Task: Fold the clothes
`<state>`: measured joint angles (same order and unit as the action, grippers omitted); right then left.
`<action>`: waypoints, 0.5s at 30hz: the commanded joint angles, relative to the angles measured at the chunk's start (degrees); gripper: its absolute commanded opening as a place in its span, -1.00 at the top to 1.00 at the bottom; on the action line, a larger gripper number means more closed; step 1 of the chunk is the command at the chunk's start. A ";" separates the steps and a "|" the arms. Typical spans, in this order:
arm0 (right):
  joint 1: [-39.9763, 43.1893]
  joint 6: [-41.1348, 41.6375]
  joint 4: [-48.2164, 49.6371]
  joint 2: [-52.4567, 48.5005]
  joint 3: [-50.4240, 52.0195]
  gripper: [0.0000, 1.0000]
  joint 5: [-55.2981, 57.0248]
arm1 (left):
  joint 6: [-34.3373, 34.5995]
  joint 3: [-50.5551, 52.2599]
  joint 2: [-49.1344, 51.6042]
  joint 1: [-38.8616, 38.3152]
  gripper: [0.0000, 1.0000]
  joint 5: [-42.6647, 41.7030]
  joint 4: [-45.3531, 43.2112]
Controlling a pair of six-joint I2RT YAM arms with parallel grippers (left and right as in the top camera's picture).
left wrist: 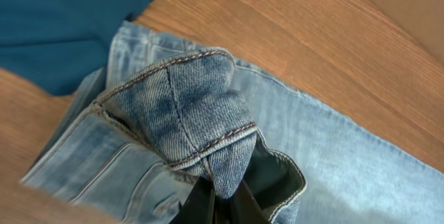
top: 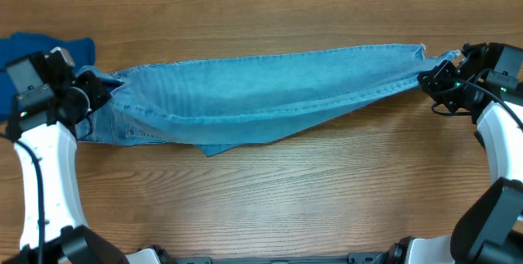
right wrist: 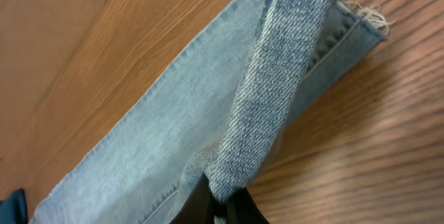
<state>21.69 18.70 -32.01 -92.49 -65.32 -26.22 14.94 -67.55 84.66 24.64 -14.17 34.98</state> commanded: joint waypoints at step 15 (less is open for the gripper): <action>-1.27 1.90 -22.16 -1.29 -11.63 0.92 1.11 | 4.37 -1.73 2.10 -1.44 0.92 3.89 -2.05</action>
<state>21.41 20.95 -51.59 -94.26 -72.75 -26.52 18.50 -67.55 86.87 23.22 -11.35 33.36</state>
